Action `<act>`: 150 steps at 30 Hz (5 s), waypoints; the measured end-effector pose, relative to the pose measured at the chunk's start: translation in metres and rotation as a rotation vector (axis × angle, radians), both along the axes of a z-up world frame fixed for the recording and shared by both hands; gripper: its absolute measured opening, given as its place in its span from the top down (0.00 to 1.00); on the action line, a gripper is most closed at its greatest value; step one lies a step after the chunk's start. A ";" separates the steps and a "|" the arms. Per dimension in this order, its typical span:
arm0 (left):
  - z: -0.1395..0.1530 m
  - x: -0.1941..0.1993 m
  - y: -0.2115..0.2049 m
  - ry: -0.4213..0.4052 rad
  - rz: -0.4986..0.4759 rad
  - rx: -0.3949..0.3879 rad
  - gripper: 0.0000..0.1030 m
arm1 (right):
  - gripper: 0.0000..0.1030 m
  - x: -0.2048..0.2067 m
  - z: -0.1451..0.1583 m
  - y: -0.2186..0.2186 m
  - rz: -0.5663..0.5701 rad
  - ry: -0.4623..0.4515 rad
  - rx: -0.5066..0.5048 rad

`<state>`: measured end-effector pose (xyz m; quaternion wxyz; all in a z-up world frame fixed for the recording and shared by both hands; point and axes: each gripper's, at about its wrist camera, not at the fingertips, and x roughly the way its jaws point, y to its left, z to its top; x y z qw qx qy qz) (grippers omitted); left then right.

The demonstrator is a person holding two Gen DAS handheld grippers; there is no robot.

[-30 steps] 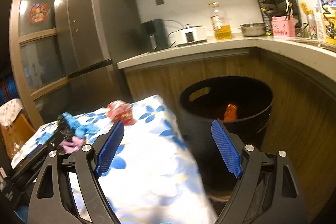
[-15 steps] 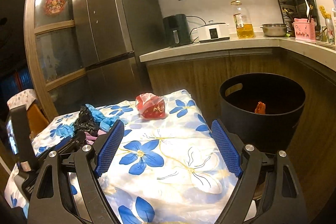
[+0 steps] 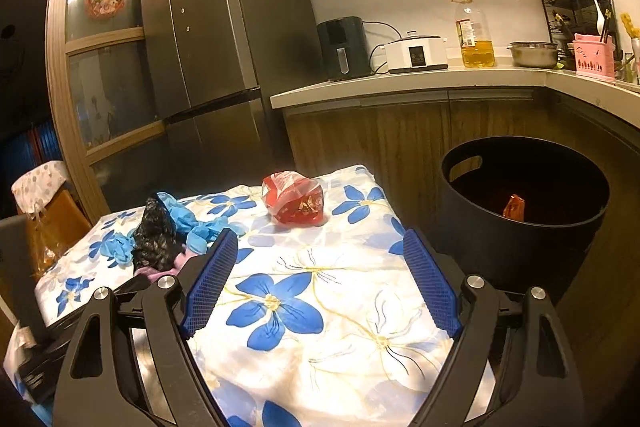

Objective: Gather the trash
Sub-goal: 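Grasp the pink glove with the left tool while the right tool grasps the red-and-white printed bag, then carry the pink glove and printed bag in both tools over the black bin, then open both tools to drop the glove and printed bag into the bin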

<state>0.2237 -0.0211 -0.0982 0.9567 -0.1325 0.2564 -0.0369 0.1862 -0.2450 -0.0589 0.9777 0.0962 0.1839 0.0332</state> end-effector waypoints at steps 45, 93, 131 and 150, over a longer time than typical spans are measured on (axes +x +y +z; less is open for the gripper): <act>0.079 -0.026 0.080 -0.212 0.044 -0.096 1.00 | 0.59 0.214 -0.046 0.042 -0.041 0.205 -0.021; 0.107 -0.039 -0.048 -0.219 -0.153 -0.007 1.00 | 0.96 -0.017 0.040 -0.066 -0.106 -0.069 -0.005; 0.128 0.051 -0.282 -0.271 -0.508 0.055 1.00 | 0.96 -0.014 0.055 -0.204 -0.392 -0.107 0.043; 0.089 0.075 -0.299 -0.166 -0.581 0.049 0.99 | 0.95 0.009 0.046 -0.210 -0.375 -0.059 0.045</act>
